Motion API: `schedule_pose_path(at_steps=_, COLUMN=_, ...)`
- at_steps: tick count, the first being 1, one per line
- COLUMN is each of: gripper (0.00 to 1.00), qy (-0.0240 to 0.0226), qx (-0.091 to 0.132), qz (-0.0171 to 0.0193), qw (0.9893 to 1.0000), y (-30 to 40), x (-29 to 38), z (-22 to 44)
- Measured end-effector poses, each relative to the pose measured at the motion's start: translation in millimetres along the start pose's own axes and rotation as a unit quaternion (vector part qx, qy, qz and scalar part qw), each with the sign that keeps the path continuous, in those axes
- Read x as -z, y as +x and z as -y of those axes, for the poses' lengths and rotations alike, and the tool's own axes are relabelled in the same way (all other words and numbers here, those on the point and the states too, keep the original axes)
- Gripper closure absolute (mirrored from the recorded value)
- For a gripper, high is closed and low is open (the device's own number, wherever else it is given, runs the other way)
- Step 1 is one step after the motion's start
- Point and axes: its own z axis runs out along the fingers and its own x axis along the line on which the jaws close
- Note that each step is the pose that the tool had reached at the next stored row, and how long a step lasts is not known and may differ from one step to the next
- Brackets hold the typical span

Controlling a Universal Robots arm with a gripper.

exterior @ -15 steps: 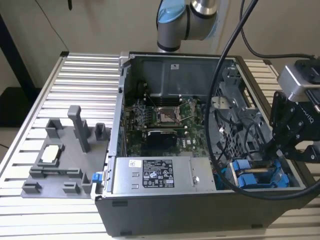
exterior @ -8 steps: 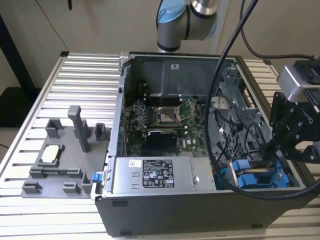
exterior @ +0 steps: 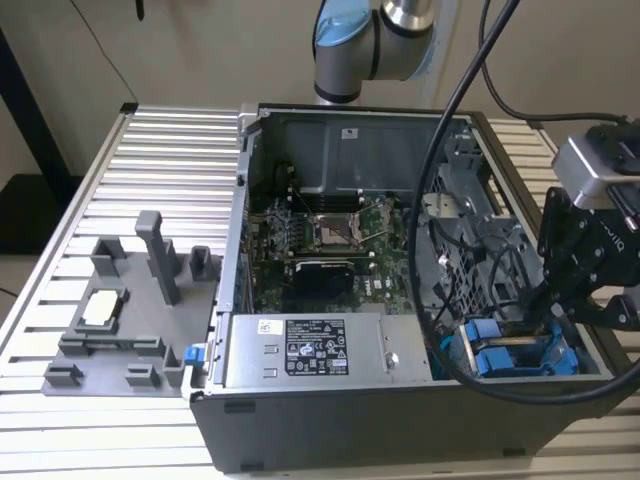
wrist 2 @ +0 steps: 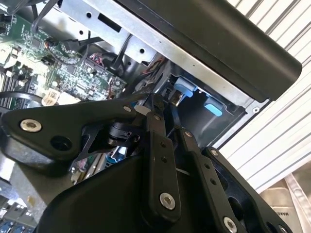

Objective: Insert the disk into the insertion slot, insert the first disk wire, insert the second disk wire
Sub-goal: 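Insert the first disk wire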

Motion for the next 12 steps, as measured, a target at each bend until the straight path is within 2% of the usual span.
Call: schedule_pose_path(at_steps=12, gripper=0.81, qy=0.0000, qx=0.000, qz=0.0009, qw=1.0000, y=0.4, x=-5.5, z=0.4)
